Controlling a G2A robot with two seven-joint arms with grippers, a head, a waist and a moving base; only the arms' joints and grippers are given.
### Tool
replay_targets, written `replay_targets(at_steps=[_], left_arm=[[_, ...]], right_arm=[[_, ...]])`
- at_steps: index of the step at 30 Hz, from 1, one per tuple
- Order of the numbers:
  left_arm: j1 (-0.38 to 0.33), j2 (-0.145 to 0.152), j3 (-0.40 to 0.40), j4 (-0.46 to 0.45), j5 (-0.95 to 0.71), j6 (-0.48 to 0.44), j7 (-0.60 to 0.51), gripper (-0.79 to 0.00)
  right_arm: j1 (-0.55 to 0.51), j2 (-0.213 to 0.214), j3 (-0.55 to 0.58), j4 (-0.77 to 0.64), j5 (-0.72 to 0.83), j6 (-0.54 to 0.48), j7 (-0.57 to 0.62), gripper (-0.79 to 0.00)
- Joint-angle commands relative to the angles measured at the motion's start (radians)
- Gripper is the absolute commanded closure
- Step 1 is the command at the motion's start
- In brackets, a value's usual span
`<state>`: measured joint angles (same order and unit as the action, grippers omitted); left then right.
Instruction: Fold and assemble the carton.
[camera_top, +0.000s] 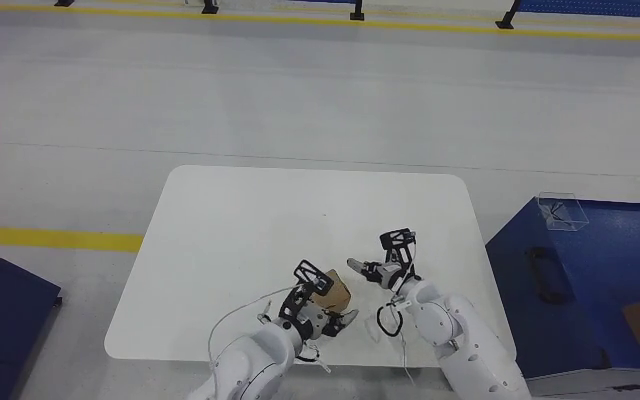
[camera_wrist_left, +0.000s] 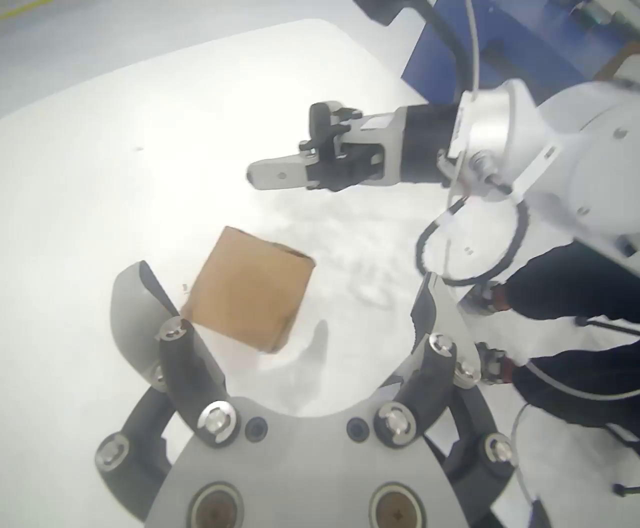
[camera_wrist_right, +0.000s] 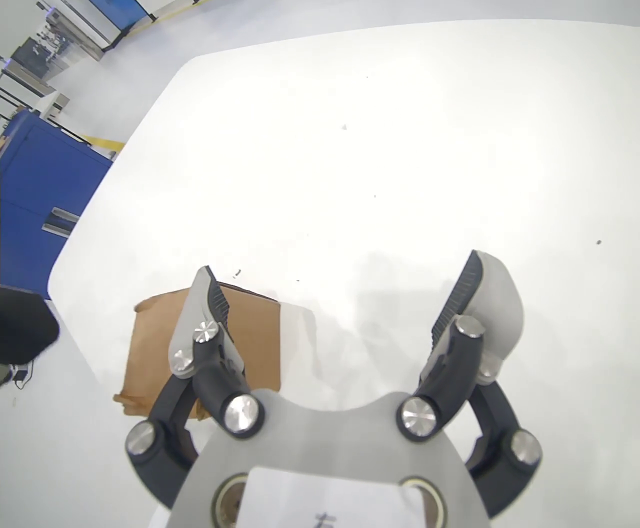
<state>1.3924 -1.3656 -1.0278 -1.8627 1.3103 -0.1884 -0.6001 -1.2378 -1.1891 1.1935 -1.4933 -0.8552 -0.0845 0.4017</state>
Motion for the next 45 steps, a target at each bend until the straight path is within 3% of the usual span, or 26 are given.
replay_targets(at_steps=[1, 6, 8, 12, 15, 24, 29, 31, 34, 42, 44, 45], left_arm=[[0.003, 0.011, -0.028, 0.027, 0.017, -0.095, 0.01, -0.785], [-0.017, 0.025, -0.073, 0.114, -0.014, -0.22, 0.051, -0.785], [-0.026, 0.024, -0.089, 0.143, -0.02, -0.172, 0.081, -0.785], [-0.026, 0.024, -0.089, 0.143, -0.02, -0.172, 0.081, -0.785], [-0.054, 0.026, -0.07, 0.181, 0.036, -0.186, 0.03, -0.785], [-0.108, 0.027, -0.037, 0.278, 0.109, -0.216, 0.127, -0.785], [-0.12, 0.027, -0.02, 0.285, 0.096, -0.238, 0.139, -0.785], [-0.118, 0.027, -0.017, 0.281, 0.088, -0.239, 0.146, -0.57], [-0.111, 0.028, -0.015, 0.27, 0.073, -0.246, 0.15, -0.4], [-0.097, 0.034, -0.017, 0.252, 0.055, -0.251, 0.151, -0.286], [-0.094, 0.035, -0.018, 0.249, 0.05, -0.25, 0.152, -0.209], [-0.092, 0.036, -0.019, 0.247, 0.045, -0.251, 0.154, -0.132]], right_arm=[[0.007, -0.002, -0.011, 0.021, -0.014, -0.01, 0.003, -0.785], [0.016, -0.005, -0.042, 0.058, -0.059, -0.038, 0.002, -0.785], [0.018, -0.007, -0.05, 0.067, -0.067, -0.04, -0.003, -0.785], [0.021, -0.012, -0.065, 0.076, -0.074, -0.036, -0.011, -0.785], [0.022, -0.015, -0.076, 0.075, -0.076, -0.038, -0.01, -0.785], [0.024, -0.023, -0.105, 0.071, -0.099, -0.028, -0.012, -0.785], [0.029, -0.027, -0.108, 0.076, -0.11, -0.015, -0.016, -0.785], [0.03, -0.028, -0.107, 0.079, -0.11, -0.012, -0.015, -0.785], [0.032, -0.029, -0.106, 0.08, -0.115, -0.007, -0.013, -0.785], [0.035, -0.034, -0.108, 0.081, -0.125, 0.004, -0.012, -0.785], [0.036, -0.034, -0.106, 0.081, -0.125, 0.007, -0.014, -0.785], [0.036, -0.035, -0.104, 0.082, -0.123, 0.008, -0.015, -0.785]])
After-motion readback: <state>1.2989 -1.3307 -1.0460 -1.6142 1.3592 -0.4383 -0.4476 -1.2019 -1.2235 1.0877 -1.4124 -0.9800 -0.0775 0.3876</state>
